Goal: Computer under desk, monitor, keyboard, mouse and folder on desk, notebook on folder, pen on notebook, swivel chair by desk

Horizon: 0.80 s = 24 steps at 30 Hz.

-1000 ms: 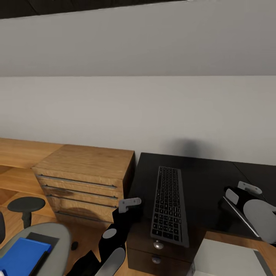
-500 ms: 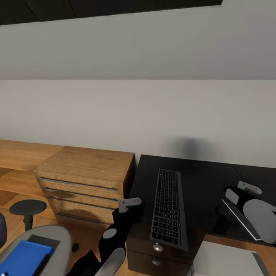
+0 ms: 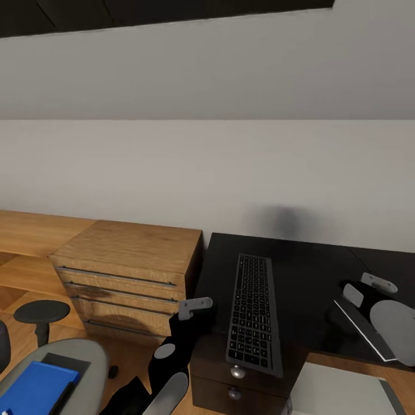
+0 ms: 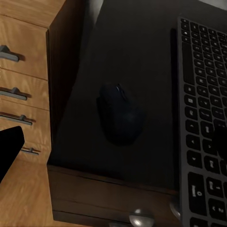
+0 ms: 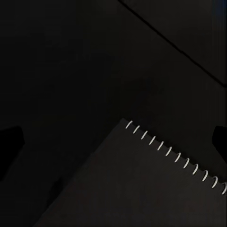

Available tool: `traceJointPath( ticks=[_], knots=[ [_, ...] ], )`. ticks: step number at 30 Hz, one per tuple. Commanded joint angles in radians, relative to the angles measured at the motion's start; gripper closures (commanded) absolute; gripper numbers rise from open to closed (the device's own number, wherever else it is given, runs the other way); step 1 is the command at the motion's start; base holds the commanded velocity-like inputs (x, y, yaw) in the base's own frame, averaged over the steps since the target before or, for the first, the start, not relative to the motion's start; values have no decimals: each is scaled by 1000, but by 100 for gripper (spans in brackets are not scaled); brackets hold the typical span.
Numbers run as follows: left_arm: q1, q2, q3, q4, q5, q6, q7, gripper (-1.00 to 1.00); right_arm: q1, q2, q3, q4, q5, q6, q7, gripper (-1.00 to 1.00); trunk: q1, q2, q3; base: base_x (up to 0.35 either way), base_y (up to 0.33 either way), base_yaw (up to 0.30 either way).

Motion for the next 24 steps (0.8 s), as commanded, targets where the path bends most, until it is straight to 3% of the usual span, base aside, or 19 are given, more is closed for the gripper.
traceJointPath(
  ticks=[1,11,24],
  knots=[
    [-1,0,-1,-1,5,4,7,-100,0,-3,1,-1,-12,3,3,-100,0,-1,-1,30,0,0],
    [-1,1,-1,-1,4,3,7,-100,0,-35,-9,0,-121,-4,77,-100,0,-1,-1,205,0,0],
    [-1,0,-2,-1,4,3,7,-100,0,-56,-10,3,-146,-4,94,-100,0,-1,-1,48,0,0]
  ],
)
